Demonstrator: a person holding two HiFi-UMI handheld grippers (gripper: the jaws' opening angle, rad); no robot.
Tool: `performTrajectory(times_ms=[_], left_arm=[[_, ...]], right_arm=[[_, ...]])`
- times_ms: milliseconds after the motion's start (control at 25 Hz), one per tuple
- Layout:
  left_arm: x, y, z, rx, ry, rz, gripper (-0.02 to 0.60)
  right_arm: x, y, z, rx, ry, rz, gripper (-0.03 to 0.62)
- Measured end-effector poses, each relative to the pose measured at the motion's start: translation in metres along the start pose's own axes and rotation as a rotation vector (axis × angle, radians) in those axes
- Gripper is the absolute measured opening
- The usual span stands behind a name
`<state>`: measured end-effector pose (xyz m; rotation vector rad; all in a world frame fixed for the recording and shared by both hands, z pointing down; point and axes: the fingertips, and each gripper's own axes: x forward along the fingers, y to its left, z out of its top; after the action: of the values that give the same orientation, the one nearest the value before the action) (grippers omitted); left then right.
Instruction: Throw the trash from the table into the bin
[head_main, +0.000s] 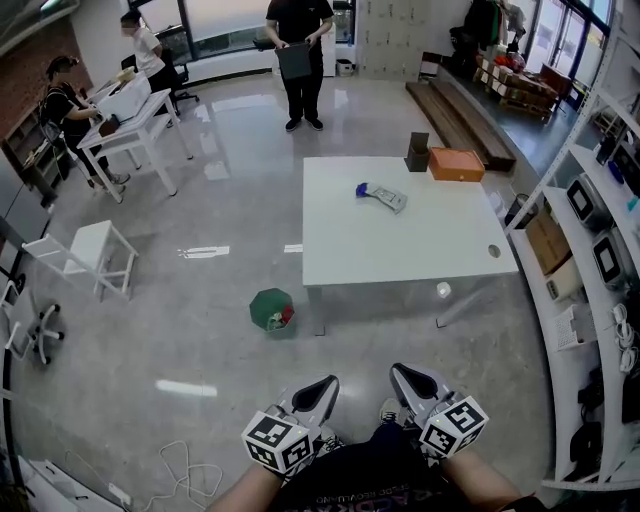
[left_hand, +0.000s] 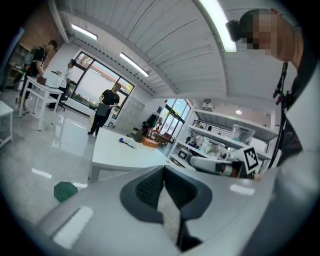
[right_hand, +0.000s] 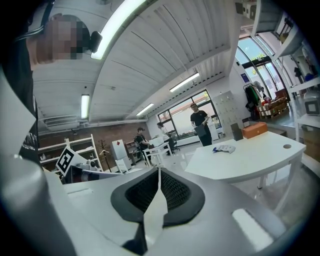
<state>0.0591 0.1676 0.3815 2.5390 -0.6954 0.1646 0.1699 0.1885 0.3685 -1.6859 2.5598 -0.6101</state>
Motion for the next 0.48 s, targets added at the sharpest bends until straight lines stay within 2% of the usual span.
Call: performTrajectory(times_ms=[280, 480], left_arm=[[-0.010, 0.023, 0.012, -0.004, -0.042, 0.066, 0.008], [0.004, 0.045, 0.022, -0.014, -0.051, 0.118, 0.008]], right_arm=[[0.037, -0.012, 0.020, -0.036, -0.005, 0.026, 0.032], [0.071, -0.039, 0.033, -0.045, 0.002, 0.050, 0.041]])
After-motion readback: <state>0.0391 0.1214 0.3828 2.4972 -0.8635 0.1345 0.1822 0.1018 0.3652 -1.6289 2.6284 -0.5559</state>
